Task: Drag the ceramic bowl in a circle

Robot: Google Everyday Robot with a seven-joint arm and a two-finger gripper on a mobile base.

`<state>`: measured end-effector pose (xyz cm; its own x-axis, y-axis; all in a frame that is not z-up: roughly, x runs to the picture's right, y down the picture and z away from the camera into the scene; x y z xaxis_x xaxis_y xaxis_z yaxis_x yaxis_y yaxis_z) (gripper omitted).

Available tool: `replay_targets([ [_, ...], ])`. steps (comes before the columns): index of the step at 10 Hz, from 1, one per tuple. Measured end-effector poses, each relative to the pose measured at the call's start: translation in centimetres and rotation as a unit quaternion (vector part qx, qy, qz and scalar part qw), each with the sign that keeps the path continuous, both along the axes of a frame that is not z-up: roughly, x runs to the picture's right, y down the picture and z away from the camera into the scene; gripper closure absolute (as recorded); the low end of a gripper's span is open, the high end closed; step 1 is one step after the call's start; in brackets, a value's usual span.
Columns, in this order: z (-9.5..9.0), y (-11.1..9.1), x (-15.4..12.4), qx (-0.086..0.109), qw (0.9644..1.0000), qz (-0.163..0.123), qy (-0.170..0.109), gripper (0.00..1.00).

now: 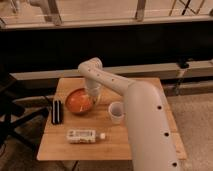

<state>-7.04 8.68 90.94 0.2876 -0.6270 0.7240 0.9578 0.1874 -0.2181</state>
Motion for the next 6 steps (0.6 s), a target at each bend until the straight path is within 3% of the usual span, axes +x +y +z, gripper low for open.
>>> replay_targets([
  [3, 0.0, 0.3, 0.2, -0.006, 0.9999, 0.007, 0.005, 1.00],
  [6, 0.1, 0.4, 5.0, -0.011, 0.9997, 0.017, 0.014, 1.00],
])
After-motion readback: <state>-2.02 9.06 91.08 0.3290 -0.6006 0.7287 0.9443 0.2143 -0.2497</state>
